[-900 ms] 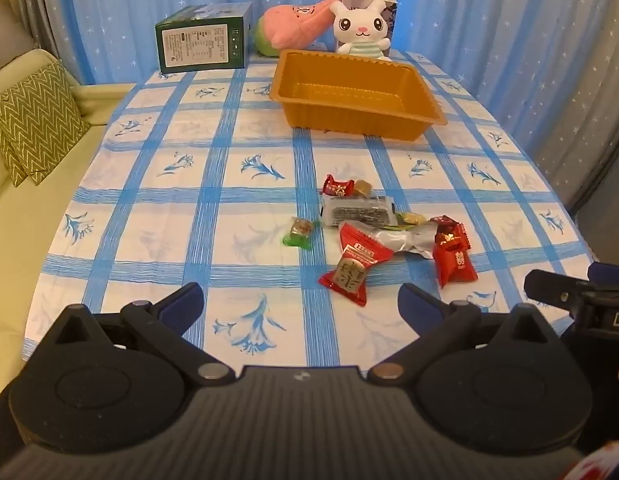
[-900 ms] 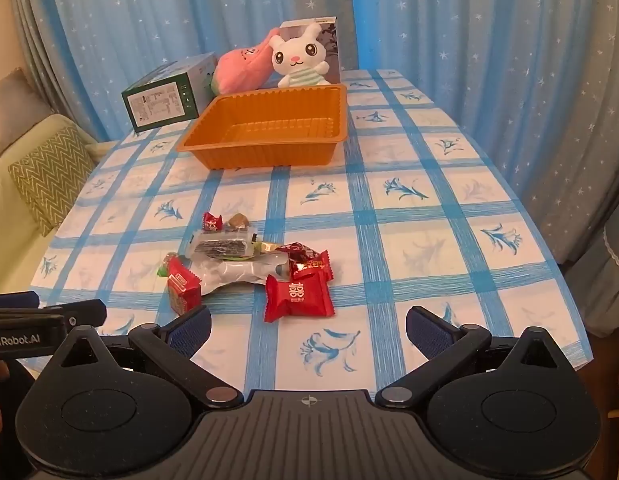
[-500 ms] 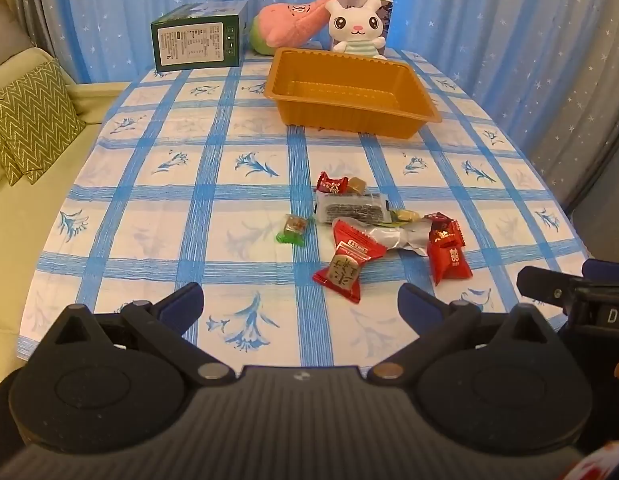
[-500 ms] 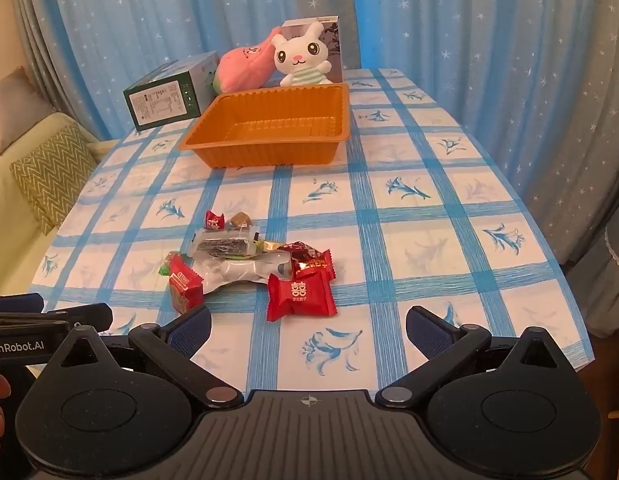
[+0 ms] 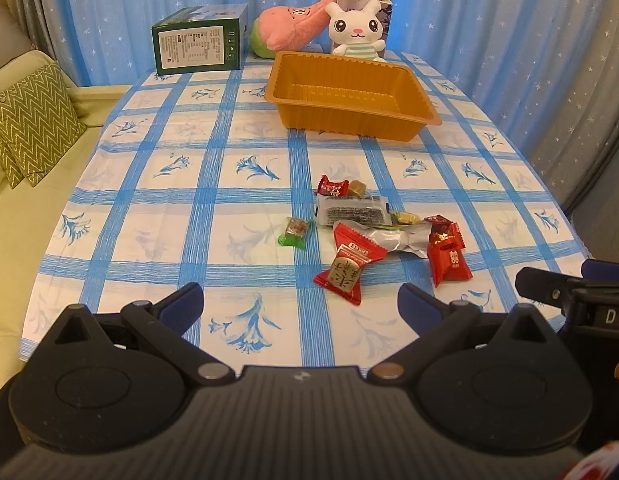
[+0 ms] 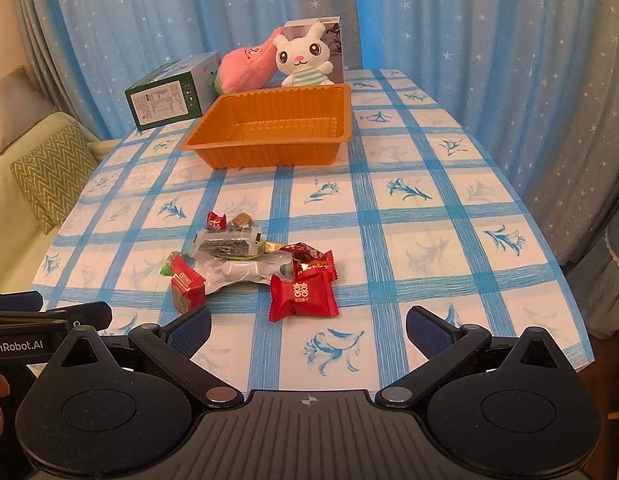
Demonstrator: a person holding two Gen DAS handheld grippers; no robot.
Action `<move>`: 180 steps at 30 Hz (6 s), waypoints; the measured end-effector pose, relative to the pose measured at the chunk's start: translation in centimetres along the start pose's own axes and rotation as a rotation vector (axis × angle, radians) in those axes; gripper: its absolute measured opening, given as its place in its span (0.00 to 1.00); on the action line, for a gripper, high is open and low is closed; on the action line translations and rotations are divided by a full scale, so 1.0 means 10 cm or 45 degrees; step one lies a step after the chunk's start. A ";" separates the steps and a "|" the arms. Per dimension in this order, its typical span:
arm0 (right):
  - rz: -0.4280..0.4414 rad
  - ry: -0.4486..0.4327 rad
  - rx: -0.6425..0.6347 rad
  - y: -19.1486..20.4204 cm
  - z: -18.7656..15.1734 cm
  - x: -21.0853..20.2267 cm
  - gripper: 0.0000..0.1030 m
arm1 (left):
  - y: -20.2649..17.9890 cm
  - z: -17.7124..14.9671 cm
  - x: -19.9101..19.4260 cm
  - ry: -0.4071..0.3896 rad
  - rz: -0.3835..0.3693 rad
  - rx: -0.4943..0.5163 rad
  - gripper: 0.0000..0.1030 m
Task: Organize snacks
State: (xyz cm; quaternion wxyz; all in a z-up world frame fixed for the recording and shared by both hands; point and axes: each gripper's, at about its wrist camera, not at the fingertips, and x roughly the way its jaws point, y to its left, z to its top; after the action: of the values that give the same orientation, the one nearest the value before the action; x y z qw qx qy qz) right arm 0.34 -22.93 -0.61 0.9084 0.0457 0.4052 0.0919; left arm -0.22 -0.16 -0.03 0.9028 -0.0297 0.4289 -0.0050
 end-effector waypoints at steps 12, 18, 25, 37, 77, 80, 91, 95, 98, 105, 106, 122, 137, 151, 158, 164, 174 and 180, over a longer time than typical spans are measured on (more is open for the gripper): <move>-0.001 -0.004 -0.001 0.01 0.02 -0.02 1.00 | 0.01 0.02 -0.02 -0.002 -0.002 0.001 0.99; 0.000 -0.003 -0.002 0.03 0.03 -0.02 1.00 | 0.01 0.03 -0.02 -0.004 0.000 0.002 0.99; 0.000 -0.005 0.000 0.01 0.03 -0.03 1.00 | 0.02 0.08 -0.03 -0.004 0.000 0.003 0.99; 0.001 -0.005 0.000 0.00 0.03 -0.03 1.00 | 0.02 0.09 -0.04 -0.006 0.001 0.004 0.99; 0.021 -0.035 0.026 -0.09 0.01 0.02 1.00 | 0.01 0.06 0.04 -0.002 -0.043 -0.006 0.98; 0.020 -0.038 0.029 -0.10 -0.02 0.10 0.99 | 0.02 0.06 0.17 0.008 -0.083 -0.008 0.94; 0.004 -0.010 0.082 -0.29 -0.03 0.45 0.98 | -0.17 0.08 0.92 0.053 -0.203 0.175 0.67; 0.016 0.026 0.095 -0.33 -0.01 0.60 0.90 | -0.24 0.08 1.11 0.039 -0.212 0.279 0.51; 0.020 0.039 0.094 -0.33 0.00 0.69 0.90 | -0.28 0.08 1.20 0.045 -0.216 0.339 0.36; 0.068 0.059 0.078 -0.28 0.04 0.91 0.89 | -0.26 0.10 1.17 0.040 -0.210 0.332 0.22; 0.075 0.061 0.067 -0.25 0.04 0.94 0.89 | -0.24 0.11 1.16 0.039 -0.208 0.320 0.22; 0.021 0.109 -0.101 -0.03 -0.02 1.29 0.42 | -0.06 0.29 0.93 -0.011 -0.215 0.204 0.22; 0.044 -0.052 -0.088 -0.07 0.44 0.90 0.40 | -0.02 0.74 1.00 -0.053 -0.233 0.150 0.22; 0.120 -0.153 -0.079 -0.11 1.83 1.53 0.40 | -0.06 2.08 1.53 -0.172 -0.212 0.081 0.22; 0.125 -0.140 -0.054 -0.13 2.21 1.92 0.40 | -0.01 2.45 1.99 -0.115 -0.195 0.024 0.22; 0.109 -0.111 -0.028 -0.18 2.31 2.15 0.40 | 0.02 2.54 2.26 -0.089 -0.176 0.000 0.23; 0.114 -0.049 0.005 -0.22 2.25 2.34 0.40 | 0.08 2.47 2.29 -0.072 -0.163 -0.024 0.47; 0.113 -0.044 0.011 -0.20 2.28 2.38 0.40 | 0.14 2.40 2.21 -0.086 -0.160 -0.032 0.53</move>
State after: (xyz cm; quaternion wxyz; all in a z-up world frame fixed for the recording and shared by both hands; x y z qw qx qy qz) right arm 33.18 -20.23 -3.03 0.9101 0.0689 0.3875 0.1296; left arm 32.33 1.69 -2.05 0.9143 -0.0682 0.3954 -0.0553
